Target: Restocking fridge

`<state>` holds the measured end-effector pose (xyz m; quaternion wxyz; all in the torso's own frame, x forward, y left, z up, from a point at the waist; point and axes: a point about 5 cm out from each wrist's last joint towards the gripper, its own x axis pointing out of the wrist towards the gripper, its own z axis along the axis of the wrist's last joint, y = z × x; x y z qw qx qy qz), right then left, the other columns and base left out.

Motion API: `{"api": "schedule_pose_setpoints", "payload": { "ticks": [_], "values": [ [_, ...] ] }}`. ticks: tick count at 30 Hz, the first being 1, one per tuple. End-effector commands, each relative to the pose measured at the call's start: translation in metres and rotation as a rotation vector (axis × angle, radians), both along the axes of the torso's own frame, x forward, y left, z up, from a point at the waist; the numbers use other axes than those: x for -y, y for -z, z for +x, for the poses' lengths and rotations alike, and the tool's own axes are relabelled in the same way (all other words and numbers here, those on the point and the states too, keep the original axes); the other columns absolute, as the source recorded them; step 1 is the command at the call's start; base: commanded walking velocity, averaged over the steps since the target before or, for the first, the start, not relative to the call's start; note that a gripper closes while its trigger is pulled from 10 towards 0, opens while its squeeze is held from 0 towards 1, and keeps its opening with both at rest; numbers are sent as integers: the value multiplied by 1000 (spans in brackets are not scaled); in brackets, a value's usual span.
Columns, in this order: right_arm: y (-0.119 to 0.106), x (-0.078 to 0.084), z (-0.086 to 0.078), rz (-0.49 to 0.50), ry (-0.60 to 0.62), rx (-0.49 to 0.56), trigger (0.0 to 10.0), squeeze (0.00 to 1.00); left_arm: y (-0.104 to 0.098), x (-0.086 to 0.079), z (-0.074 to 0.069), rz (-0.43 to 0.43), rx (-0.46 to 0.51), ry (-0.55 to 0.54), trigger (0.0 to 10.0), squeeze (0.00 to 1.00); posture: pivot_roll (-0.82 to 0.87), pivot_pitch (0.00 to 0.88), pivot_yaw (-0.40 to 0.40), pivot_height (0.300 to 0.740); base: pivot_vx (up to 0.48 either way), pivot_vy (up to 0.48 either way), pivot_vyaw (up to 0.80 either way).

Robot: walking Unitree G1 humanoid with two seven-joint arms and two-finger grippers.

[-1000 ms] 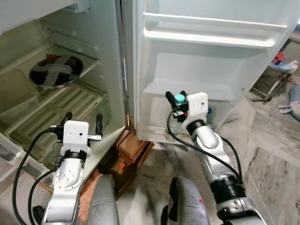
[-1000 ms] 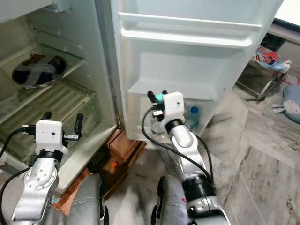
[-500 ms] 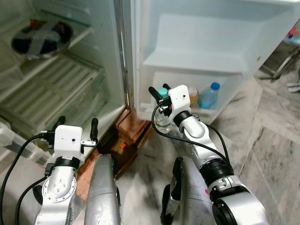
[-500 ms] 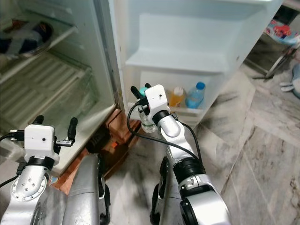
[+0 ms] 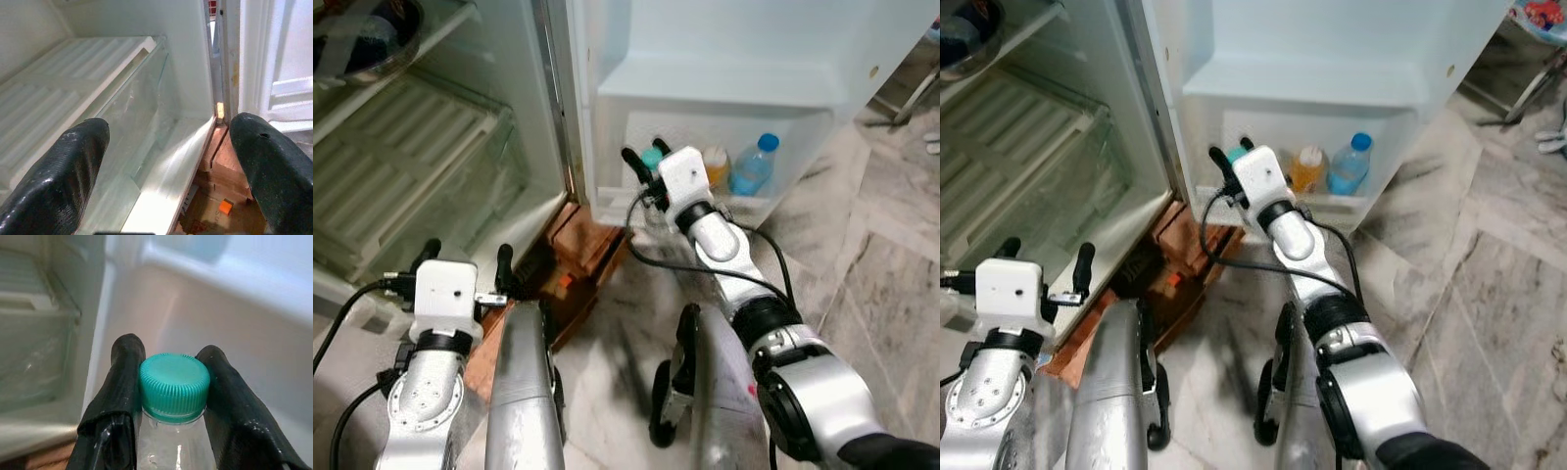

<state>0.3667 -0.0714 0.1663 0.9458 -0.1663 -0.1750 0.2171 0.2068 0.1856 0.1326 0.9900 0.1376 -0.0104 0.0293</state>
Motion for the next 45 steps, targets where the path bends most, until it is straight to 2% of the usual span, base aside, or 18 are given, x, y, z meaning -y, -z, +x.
{"api": "schedule_pose_setpoints", "payload": {
  "ticks": [1, 8, 9, 10, 14, 19, 25, 28, 40, 45],
  "values": [
    [-11, -1, 1, -16, -9, 79, 10000, 0, -2, -1, -4, 22, 2, -5, 10000, 0, 274, 291, -24, 520, 0, 0, 0],
    [-44, 2, 2, -51, 21, 310, 10000, 0, -5, -5, -6, 28, -3, -30, 10000, 0, 285, 297, -26, 520, 0, 0, 0],
    [-44, 2, 2, -51, 21, 310, 10000, 0, -5, -5, -6, 28, -3, -30, 10000, 0, 285, 297, -26, 520, 0, 0, 0],
    [-50, 3, 0, -75, 21, 379, 10000, 0, -4, -5, -7, 30, -5, -33, 10000, 0, 287, 297, -26, 520, 0, 0, 0],
    [-52, 3, -2, -120, 24, 447, 10000, 0, -5, -5, -6, 31, -5, -36, 10000, 0, 288, 298, -24, 520, 0, 0, 0],
    [-44, 7, 0, -120, 41, 422, 10000, 0, -4, -5, -6, 34, -8, -38, 10000, 0, 292, 295, -21, 520, 0, 0, 0],
    [-15, 11, -1, -99, 84, 293, 10000, 0, -5, -6, -8, 41, -8, -40, 10000, 0, 313, 298, -22, 520, 0, 0, 0],
    [-8, 9, -3, -124, 77, 288, 10000, 0, -5, -7, -12, 45, -13, -42, 10000, 0, 323, 302, -16, 520, 0, 0, 0],
    [-16, 6, -2, -120, 76, 336, 10000, 0, -15, -6, -25, 53, -19, -35, 10000, 0, 338, 357, 4, 520, 0, 0, 0],
    [-22, 6, -1, -132, 106, 391, 10000, 0, -23, -6, -32, 54, -12, -48, 10000, 0, 367, 383, 11, 520, 0, 0, 0]
  ]
}}
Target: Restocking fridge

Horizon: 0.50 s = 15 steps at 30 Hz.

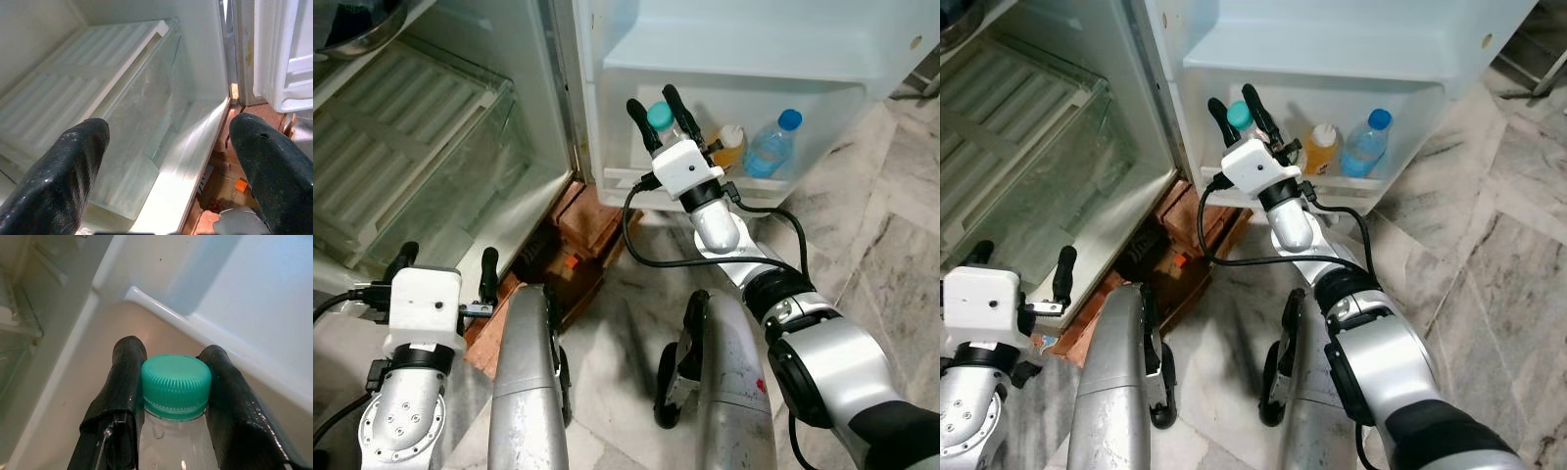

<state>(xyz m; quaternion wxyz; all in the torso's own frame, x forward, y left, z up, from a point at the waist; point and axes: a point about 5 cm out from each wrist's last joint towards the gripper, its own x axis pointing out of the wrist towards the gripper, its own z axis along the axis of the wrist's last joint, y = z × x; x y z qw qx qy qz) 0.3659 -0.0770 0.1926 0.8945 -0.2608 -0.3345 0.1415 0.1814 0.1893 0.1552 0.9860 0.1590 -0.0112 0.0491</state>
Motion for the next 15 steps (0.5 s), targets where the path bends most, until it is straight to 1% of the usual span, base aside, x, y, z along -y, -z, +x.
{"api": "schedule_pose_setpoints", "payload": {
  "ticks": [1, 4, 7, 10, 11, 12, 13, 14, 15],
  "values": [
    [5, 0, -1, -50, 20, 12, 10000, 0, -1, -3, -7, 11, -19, -12, 10000, 0, 372, 387, 12, 520, 0, 0, 0],
    [7, 0, 1, -77, 55, 22, 10000, 0, -2, -4, -11, 12, -30, -19, 10000, 0, 385, 396, 21, 520, 0, 0, 0],
    [3, -5, 1, -92, 46, 46, 10000, 0, -2, -4, -12, 13, -37, -19, 10000, 0, 388, 399, 25, 520, 0, 0, 0],
    [-1, -15, 2, -87, 37, 46, 10000, 0, -4, -4, -12, 13, -43, -19, 10000, 0, 388, 406, 28, 520, 0, 0, 0],
    [-1, -15, 2, -87, 37, 46, 10000, 0, -4, -4, -12, 13, -43, -19, 10000, 0, 388, 406, 28, 520, 0, 0, 0],
    [-1, -16, 4, -62, 48, 21, 10000, 0, -4, -4, -12, 13, -46, -18, 10000, 0, 388, 406, 28, 520, 0, 0, 0],
    [2, -14, 6, -17, 70, -29, 10000, 0, -4, -3, -12, 13, -47, -16, 10000, 0, 389, 406, 26, 520, 0, 0, 0],
    [2, -14, 6, -17, 70, -29, 10000, 0, -4, -3, -12, 13, -47, -16, 10000, 0, 389, 406, 26, 520, 0, 0, 0],
    [8, -7, 9, 48, 113, -110, 10000, 0, -5, -2, -12, 13, -47, -15, 10000, 0, 389, 405, 24, 520, 0, 0, 0]
  ]
}}
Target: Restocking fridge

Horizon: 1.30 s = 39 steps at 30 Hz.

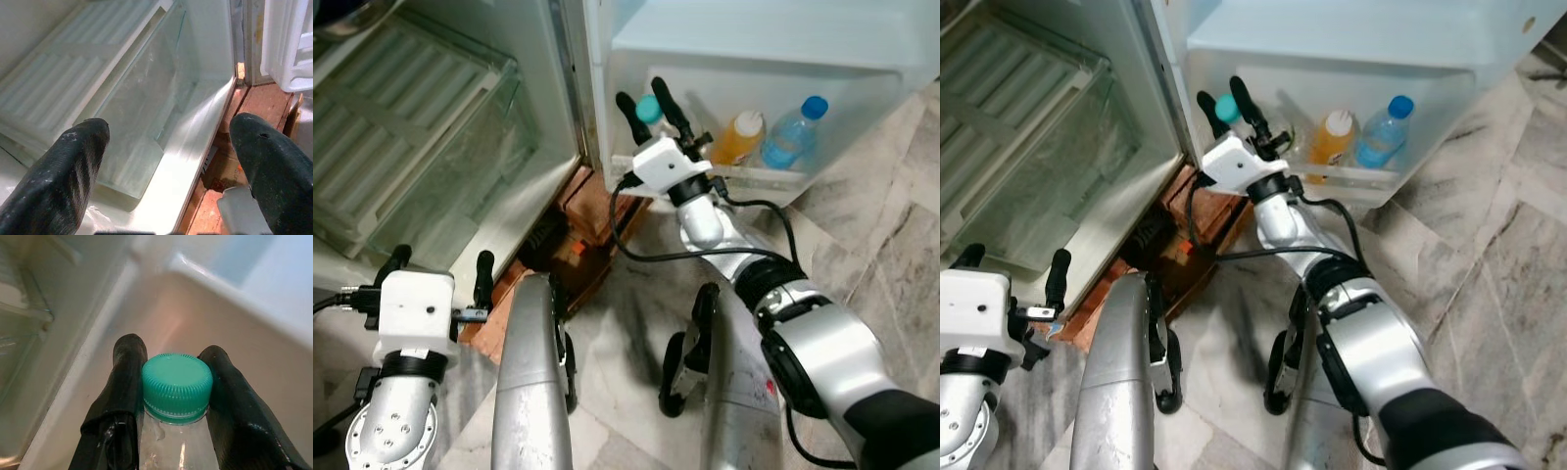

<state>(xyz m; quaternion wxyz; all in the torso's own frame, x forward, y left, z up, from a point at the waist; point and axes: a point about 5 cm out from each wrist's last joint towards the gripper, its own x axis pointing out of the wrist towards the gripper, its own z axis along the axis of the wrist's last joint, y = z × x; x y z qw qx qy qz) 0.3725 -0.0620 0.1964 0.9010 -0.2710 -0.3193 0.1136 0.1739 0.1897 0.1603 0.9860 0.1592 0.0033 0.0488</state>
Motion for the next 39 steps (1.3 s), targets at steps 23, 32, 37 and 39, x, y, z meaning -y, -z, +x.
{"api": "schedule_pose_setpoints", "payload": {
  "ticks": [23, 32, 37, 39],
  "values": [
    [35, 86, 16, 283, 418, -337, 10000, 1000, 3, 5, 11, 7, -6, 23, 10000, 0, 347, 366, 18, 520, 0, 0, 0],
    [21, 86, 21, 356, 389, -328, 10000, 1000, 3, 8, 22, 3, 12, 43, 10000, 0, 332, 334, 15, 520, 0, 0, 0],
    [14, 81, 23, 412, 316, -352, 10000, 1000, 3, 9, 30, 2, 30, 40, 10000, 0, 310, 303, -2, 520, 0, 0, 0],
    [15, 77, 23, 437, 270, -376, 10000, 1000, 5, 9, 34, 2, 33, 38, 10000, 0, 299, 290, -6, 520, 0, 0, 0]
  ]
}}
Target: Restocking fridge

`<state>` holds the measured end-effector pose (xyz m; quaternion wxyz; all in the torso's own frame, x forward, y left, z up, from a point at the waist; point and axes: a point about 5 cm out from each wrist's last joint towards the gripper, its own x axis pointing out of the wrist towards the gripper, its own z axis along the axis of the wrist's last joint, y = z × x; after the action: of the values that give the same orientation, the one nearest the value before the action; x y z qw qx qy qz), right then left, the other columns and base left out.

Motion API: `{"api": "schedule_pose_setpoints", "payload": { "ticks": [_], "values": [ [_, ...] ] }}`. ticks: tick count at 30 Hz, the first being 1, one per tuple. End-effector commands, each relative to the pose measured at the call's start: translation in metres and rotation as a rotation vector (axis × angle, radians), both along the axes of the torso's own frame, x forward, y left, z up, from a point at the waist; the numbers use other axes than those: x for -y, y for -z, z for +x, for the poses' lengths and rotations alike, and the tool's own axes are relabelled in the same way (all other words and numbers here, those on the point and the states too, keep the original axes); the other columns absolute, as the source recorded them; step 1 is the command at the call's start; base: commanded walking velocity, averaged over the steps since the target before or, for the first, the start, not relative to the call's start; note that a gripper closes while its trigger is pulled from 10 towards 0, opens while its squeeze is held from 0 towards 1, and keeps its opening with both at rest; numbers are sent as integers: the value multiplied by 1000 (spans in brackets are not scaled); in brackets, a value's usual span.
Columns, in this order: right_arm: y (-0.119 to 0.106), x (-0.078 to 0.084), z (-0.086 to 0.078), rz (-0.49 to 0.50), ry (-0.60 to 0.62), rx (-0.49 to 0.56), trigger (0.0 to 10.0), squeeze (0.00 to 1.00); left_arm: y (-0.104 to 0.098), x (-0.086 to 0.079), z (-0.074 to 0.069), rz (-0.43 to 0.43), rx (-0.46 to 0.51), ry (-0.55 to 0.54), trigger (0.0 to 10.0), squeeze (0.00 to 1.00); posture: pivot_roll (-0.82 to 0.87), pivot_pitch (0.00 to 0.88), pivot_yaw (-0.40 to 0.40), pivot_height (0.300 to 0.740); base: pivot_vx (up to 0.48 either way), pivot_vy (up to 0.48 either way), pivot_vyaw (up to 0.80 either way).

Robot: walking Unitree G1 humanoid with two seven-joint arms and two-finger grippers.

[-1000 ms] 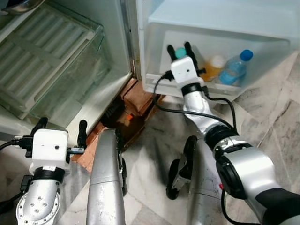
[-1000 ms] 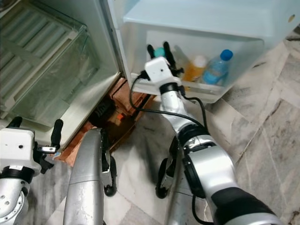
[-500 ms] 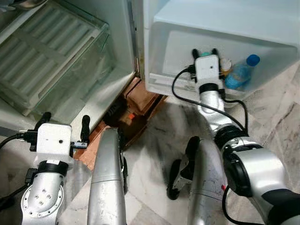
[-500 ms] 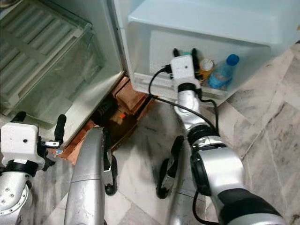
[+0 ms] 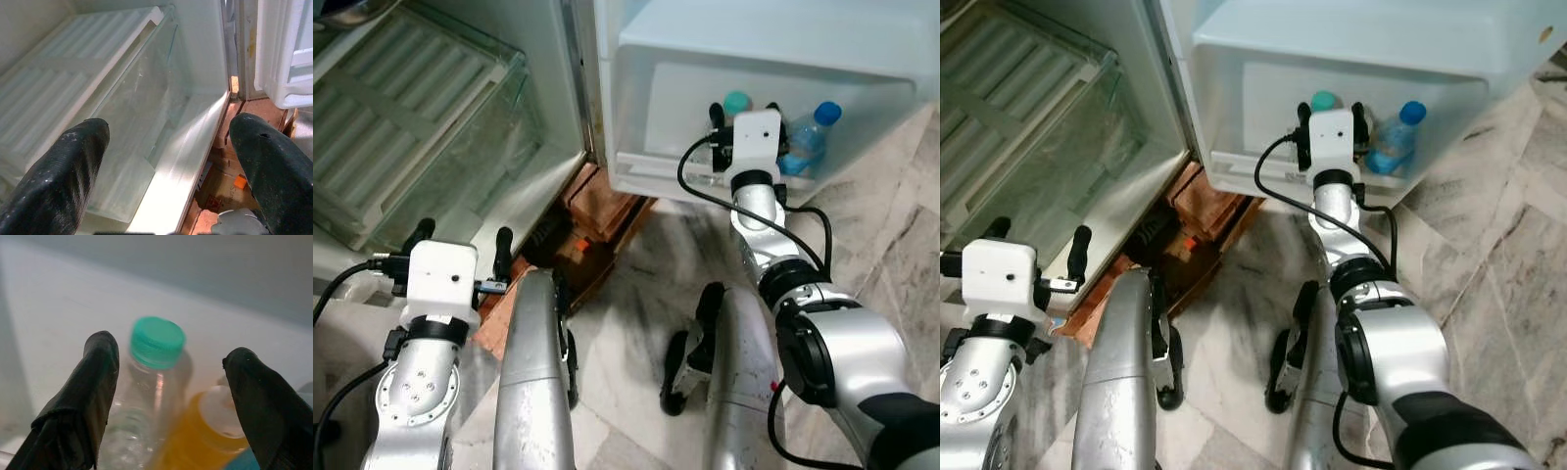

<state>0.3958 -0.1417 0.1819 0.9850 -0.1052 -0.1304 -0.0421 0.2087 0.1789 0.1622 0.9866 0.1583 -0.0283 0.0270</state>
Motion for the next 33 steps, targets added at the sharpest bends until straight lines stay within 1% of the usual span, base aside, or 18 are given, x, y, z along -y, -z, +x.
{"api": "schedule_pose_setpoints", "payload": {
  "ticks": [1, 7, 8, 9, 14, 16, 18, 19, 20, 21, 22, 23, 24, 26, 29, 30, 32, 33],
  "values": [
    [1, -3, 0, 43, -35, -14, 10000, 1000, 7, -2, -1, 1, -21, -16, 10000, 0, 299, 290, -6, 520, 0, 0, 0],
    [8, -9, -2, 115, -116, -56, 10000, 1000, 13, -7, 8, 20, -26, -19, 10000, 0, 260, 237, -7, 520, 0, 0, 0],
    [10, -10, -3, 128, -141, -66, 10000, 1000, 14, -8, 11, 19, -25, -17, 10000, 0, 250, 218, -6, 520, 0, 0, 0],
    [13, -10, -4, 142, -170, -78, 10000, 1000, 15, -8, 18, 19, -25, -13, 10000, 0, 243, 201, -6, 520, 0, 0, 0],
    [20, -11, -10, 139, -219, -71, 10000, 1000, 17, -3, 29, 16, -17, 11, 10000, 0, 212, 150, -5, 520, 0, 0, 0],
    [22, -13, -16, 158, -247, -39, 10000, 1000, 20, 0, 33, -8, -20, 36, 10000, 0, 190, 121, 6, 520, 0, 0, 0],
    [32, -11, -26, 171, -265, -29, 10000, 1000, 27, 1, 35, -7, -23, 37, 10000, 0, 159, 55, 8, 520, 0, 0, 0],
    [32, -11, -26, 171, -265, -29, 10000, 1000, 27, 1, 35, -7, -23, 37, 10000, 0, 159, 55, 8, 520, 0, 0, 0],
    [41, -7, -35, 169, -236, -36, 10000, 1000, 32, 2, 37, 4, -30, 41, 10000, 0, 150, 23, 6, 520, 0, 0, 0],
    [45, -5, -38, 158, -219, -40, 10000, 1000, 35, 3, 38, 5, -33, 44, 10000, 0, 141, 0, 2, 520, 0, 0, 0],
    [51, -3, -44, 170, -196, -54, 10000, 490, 38, 2, 38, 4, -37, 47, 10000, 0, 135, 0, 2, 520, 0, 0, 0],
    [55, -1, -47, 182, -181, -67, 10000, 490, 41, 1, 39, 1, -41, 48, 10000, 0, 128, 0, 2, 520, 0, 0, 0],
    [64, 0, -57, 180, -167, -97, 10000, 0, 46, -1, 39, -13, -52, 54, 10000, 0, 122, 0, 2, 520, 0, 0, 0],
    [70, 0, -73, 155, -190, -87, 10000, 0, 53, -5, 40, -10, -61, 46, 10000, 0, 117, 0, 3, 520, 0, 0, 0],
    [73, 1, -86, 185, -170, -83, 10000, 0, 58, -7, 42, 9, -60, 48, 10000, 0, 113, 0, 6, 520, 0, 0, 0],
    [73, 2, -91, 232, -144, -75, 10000, 0, 60, -7, 46, 12, -60, 53, 10000, 0, 109, 0, 13, 520, 0, 0, 0],
    [72, 2, -93, 251, -135, -67, 10000, 0, 60, -7, 47, 12, -57, 54, 10000, 0, 108, 0, 15, 520, 0, 0, 0],
    [71, 0, -92, 266, -139, -53, 10000, 0, 59, -4, 52, 2, -50, 64, 10000, 0, 107, 0, 17, 530, 0, 0, 0]
  ]
}}
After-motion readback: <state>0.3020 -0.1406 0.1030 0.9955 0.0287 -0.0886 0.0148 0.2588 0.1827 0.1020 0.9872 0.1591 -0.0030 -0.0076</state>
